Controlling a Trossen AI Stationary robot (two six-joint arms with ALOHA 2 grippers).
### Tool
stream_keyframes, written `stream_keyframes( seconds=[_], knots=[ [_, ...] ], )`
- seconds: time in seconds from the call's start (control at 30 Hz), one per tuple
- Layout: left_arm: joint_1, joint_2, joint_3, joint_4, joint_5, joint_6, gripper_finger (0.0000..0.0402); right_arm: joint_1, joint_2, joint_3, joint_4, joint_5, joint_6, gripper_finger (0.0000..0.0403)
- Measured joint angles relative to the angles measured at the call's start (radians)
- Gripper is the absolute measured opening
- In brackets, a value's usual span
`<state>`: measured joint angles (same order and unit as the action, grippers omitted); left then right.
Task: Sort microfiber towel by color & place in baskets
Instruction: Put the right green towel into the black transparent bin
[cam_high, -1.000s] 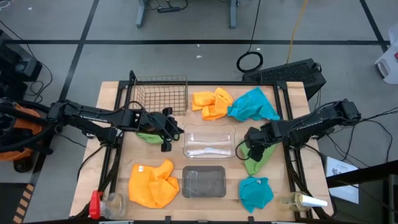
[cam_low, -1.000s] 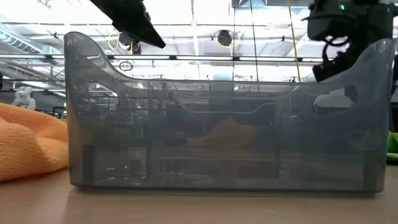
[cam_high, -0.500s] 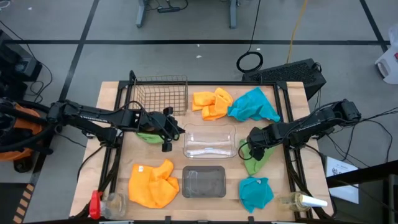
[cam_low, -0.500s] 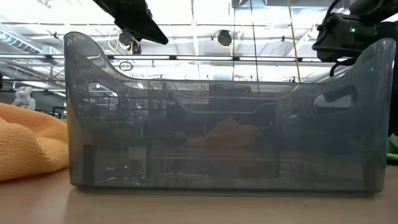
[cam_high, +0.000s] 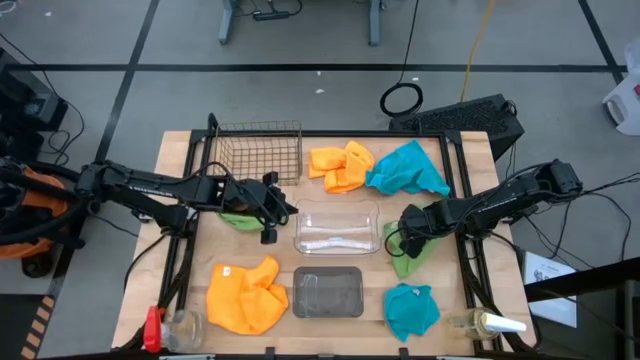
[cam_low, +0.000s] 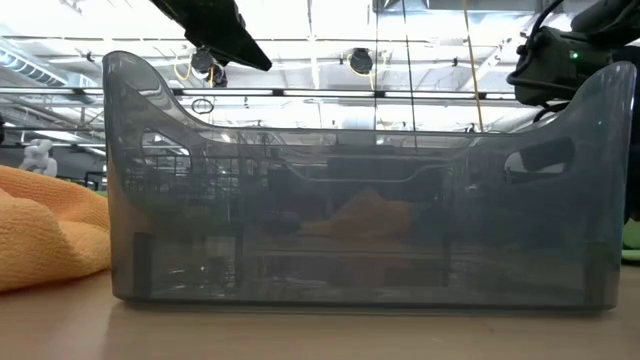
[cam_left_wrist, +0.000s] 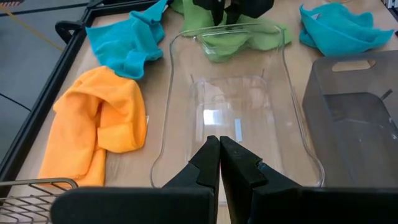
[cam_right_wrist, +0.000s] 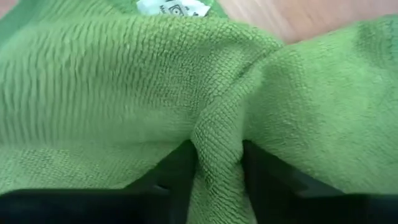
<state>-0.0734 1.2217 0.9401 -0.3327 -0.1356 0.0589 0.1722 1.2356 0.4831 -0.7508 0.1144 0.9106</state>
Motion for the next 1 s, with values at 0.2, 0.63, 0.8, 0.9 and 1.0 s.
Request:
stream_keyframes(
  seconds=[0.2,0.63,0.8,0.9,1.0],
  knots=[
    [0.0,0.013,0.0,0.019,0.0,0.0,0.002,0.0,0.001,-0.002,0.005,0.007,0.027,0.003],
    [0.0,0.087,0.0,0.034,0.0,0.0,0.002,0.0,-0.008,0.0,0.019,0.019,0.057,0.0004],
    [0.0,0.086,0.001,0.042,0.0,0.0,0.002,0.0,-0.055,0.032,0.003,0.021,0.04,0.0004],
    [0.0,0.086,0.001,0.042,0.0,0.0,0.002,0.0,-0.088,0.065,-0.042,0.044,0.035,0.0004],
    [0.0,0.086,0.001,0.042,0.0,0.0,0.002,0.002,-0.119,0.108,-0.103,0.072,0.031,0.0004]
  ],
)
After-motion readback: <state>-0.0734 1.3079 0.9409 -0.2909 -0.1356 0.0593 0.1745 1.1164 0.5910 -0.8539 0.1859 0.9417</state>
